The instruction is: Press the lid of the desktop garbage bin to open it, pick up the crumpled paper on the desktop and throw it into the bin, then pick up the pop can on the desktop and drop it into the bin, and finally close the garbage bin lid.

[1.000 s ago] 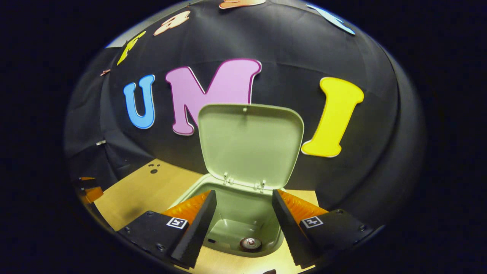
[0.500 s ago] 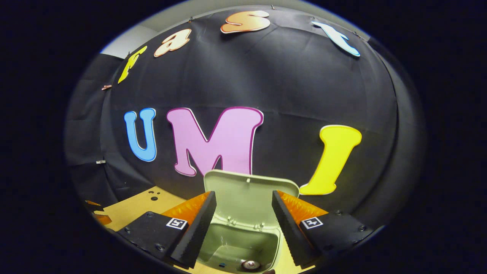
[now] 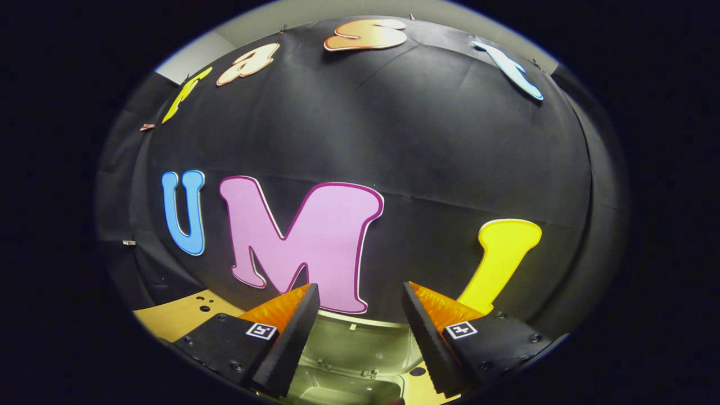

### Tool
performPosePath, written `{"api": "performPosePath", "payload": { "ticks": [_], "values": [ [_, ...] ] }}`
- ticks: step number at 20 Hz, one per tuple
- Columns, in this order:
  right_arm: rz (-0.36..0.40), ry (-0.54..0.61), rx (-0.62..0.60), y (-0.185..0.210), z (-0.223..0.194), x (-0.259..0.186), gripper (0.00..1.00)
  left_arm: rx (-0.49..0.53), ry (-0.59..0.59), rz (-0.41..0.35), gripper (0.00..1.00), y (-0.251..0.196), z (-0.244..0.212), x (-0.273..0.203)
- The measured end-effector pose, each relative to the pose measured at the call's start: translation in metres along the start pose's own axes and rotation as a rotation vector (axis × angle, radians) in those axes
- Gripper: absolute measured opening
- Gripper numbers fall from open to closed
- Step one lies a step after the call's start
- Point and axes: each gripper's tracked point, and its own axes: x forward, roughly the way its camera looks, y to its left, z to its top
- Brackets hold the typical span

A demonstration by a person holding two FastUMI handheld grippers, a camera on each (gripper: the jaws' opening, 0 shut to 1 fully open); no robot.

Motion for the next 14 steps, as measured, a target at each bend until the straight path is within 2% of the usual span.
{"api": "performPosePath", "payload": {
  "ticks": [6,14],
  "values": [
    [0.002,0.038,0.048,0.002,-0.010,0.004,0.93,-0.007,0.013,0.003,0.92,0.002,-0.003,0.003],
    [0.033,0.073,0.052,0.012,-0.022,-0.041,0.93,0.013,0.000,-0.031,0.92,-0.002,-0.002,-0.003]
  ]
}}
